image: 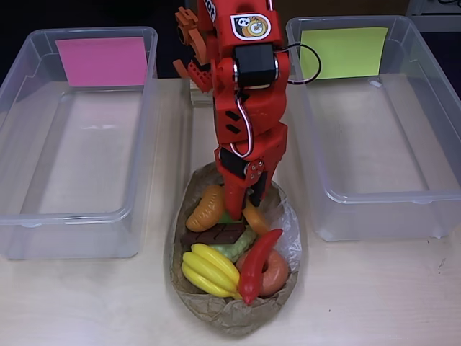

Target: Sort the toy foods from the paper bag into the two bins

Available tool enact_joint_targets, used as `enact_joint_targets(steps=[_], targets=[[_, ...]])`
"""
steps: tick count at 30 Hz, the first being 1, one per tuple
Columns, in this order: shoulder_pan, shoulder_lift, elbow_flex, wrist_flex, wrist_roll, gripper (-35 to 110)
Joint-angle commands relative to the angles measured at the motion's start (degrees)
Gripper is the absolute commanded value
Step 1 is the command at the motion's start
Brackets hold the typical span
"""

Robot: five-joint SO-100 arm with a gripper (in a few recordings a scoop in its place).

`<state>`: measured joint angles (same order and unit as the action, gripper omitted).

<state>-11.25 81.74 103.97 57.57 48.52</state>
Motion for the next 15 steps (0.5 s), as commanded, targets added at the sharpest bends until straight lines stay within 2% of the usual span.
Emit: enact_joint_targets(steps=[1, 3, 9, 15], targets=[[-1.32, 3.25, 0.0, 0.09, -0.26, 5], [-1.49, 3.78, -0.26, 0.09, -1.23, 1], [-1.58, 6.15, -2.64, 1.67, -4.66, 0], [-1.49, 9.58, -10.81, 11.51, -8.17, 0]])
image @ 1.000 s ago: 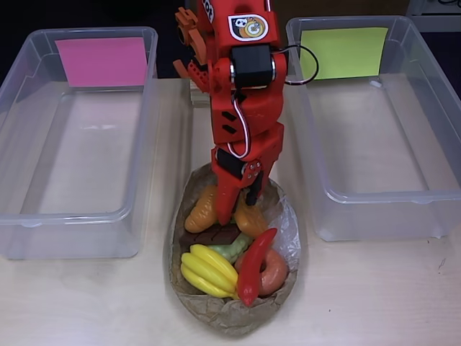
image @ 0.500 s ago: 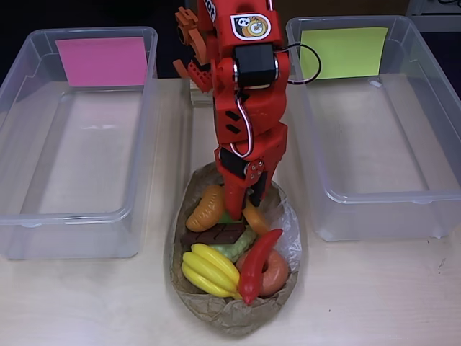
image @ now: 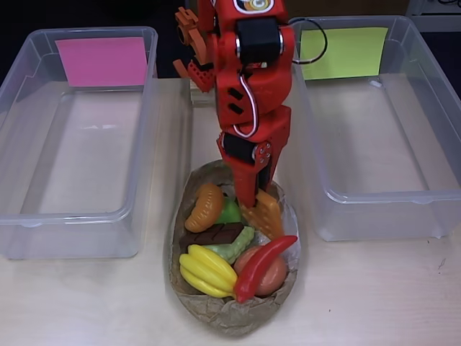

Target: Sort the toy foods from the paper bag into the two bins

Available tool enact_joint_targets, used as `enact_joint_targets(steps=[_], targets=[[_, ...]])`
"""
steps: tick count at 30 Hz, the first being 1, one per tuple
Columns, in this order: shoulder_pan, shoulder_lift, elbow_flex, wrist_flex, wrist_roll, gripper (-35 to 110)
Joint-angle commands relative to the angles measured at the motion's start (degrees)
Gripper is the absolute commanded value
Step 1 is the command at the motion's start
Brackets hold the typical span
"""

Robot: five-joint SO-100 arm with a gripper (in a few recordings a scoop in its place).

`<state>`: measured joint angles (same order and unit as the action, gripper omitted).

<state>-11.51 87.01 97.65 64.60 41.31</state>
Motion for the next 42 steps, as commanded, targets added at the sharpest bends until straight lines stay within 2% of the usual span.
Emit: enact_joint_targets(steps=[1, 7, 12, 18, 22, 25, 28, 32, 35, 42], targets=[[-1.32, 5.27, -5.8, 6.15, -1.41, 0], [-3.87, 9.67, -14.68, 18.81, -0.18, 0], [-8.26, 12.83, -21.09, 27.77, 4.57, 0], [-18.72, 18.54, -20.57, 34.1, 17.58, 0], [-27.6, 21.36, -17.49, 34.54, 27.95, 0], [-34.37, 21.8, -13.89, 29.97, 34.28, 0], [-39.99, 23.03, -8.0, 21.27, 38.85, 0], [-49.31, 23.99, 0.7, 11.43, 53.79, 0], [-54.23, 23.12, 6.42, 4.13, 61.08, 0], [-58.97, 19.51, 14.77, -5.62, 68.29, 2]])
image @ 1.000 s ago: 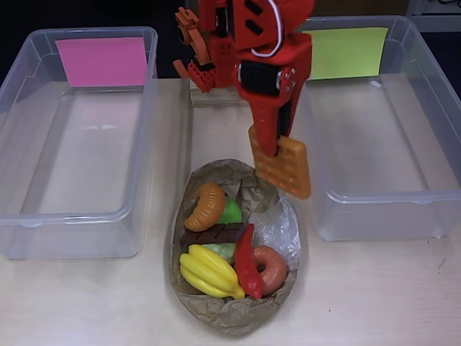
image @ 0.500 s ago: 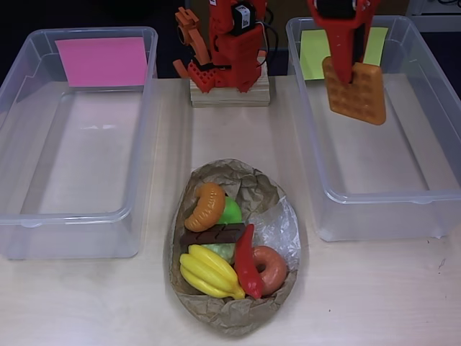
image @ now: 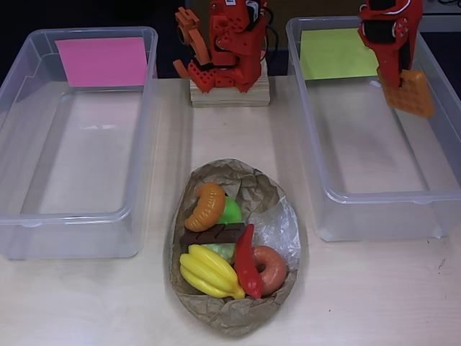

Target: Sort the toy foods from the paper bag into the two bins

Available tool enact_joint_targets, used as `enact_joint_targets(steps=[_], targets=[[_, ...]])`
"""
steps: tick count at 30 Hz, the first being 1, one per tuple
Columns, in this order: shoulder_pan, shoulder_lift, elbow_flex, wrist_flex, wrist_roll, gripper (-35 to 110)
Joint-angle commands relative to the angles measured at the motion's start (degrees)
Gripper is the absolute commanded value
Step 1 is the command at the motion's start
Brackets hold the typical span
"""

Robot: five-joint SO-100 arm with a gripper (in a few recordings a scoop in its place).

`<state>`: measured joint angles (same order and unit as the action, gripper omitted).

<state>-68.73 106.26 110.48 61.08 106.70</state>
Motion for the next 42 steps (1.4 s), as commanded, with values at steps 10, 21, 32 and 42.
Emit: enact_joint_targets(steps=[10, 21, 32, 42], targets=[[-2.2, -0.35, 7.12, -4.83, 2.64, 26], [9.4, 4.48, -2.11, 5.27, -23.99, 28], [32.34, 4.39, -18.72, 7.03, -67.15, 29], [51.68, 8.61, -1.23, 7.56, -65.04, 33]])
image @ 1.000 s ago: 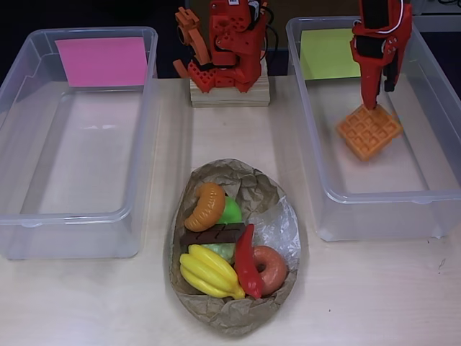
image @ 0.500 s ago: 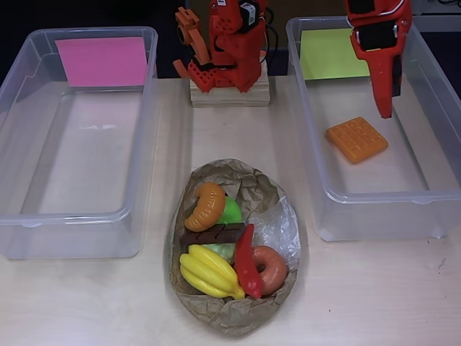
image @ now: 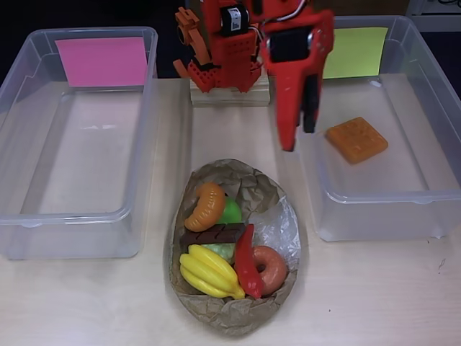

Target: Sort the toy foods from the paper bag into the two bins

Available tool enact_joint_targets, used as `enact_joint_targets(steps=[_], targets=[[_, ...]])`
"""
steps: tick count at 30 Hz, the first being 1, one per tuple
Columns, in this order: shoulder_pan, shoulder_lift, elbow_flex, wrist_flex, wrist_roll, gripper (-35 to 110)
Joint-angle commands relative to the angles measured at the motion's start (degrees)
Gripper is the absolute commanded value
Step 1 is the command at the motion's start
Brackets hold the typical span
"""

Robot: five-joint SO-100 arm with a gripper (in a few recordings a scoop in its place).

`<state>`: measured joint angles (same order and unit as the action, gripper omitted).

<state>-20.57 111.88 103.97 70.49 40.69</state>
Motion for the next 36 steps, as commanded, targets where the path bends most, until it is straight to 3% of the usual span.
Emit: enact_joint_targets(steps=[1, 7, 21, 36], targets=[[4.83, 2.72, 7.38, -2.81, 1.05, 33], [8.96, 0.53, 16.88, -10.81, 1.93, 34], [13.89, -14.5, 14.5, -20.21, 2.72, 32], [18.02, -20.83, 13.97, -21.8, 6.15, 24]])
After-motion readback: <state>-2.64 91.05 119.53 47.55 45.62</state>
